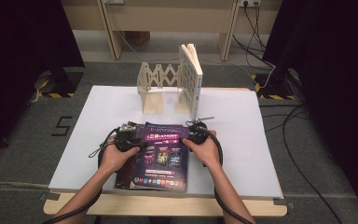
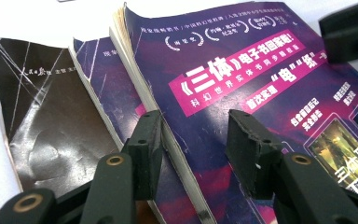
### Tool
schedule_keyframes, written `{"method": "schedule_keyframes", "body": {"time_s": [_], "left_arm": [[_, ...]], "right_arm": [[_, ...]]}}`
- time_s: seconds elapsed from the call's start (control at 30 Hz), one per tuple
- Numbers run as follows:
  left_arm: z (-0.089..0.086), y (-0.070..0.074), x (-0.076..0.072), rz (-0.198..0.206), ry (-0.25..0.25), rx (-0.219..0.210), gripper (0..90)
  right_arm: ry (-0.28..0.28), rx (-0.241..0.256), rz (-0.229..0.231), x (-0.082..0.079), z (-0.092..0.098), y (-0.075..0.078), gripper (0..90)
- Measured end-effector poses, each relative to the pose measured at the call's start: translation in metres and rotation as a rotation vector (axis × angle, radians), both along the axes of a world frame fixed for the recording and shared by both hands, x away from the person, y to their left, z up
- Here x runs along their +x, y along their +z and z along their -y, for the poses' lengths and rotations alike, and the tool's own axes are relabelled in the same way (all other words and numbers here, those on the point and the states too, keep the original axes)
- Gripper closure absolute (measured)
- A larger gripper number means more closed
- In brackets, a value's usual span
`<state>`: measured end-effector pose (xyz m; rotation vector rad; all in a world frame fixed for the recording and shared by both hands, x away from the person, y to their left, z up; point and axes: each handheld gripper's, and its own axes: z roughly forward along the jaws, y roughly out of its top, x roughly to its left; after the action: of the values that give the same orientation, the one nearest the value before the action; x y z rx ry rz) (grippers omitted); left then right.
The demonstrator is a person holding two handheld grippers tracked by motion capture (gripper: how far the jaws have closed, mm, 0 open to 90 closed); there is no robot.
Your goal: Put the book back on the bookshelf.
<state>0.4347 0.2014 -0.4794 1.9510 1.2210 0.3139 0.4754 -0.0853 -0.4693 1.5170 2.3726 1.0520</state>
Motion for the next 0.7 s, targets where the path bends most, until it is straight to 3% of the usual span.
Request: {"method": "schedule_keyframes", "body": {"time_s": [0.33, 0.7], "left_arm": [[0.001, 0.001, 0.0, -0.003, -0.004, 0.01, 54.9], [0.001, 0.0, 0.0, -0.002, -0.001, 0.006, 54.4]], "right_arm": [[-0.038, 0.01, -0.03, 0.04, 0.003, 0.002, 43.0], [-0.051, 0.031, -0.06, 0.052, 0.003, -0.003, 42.6]]}}
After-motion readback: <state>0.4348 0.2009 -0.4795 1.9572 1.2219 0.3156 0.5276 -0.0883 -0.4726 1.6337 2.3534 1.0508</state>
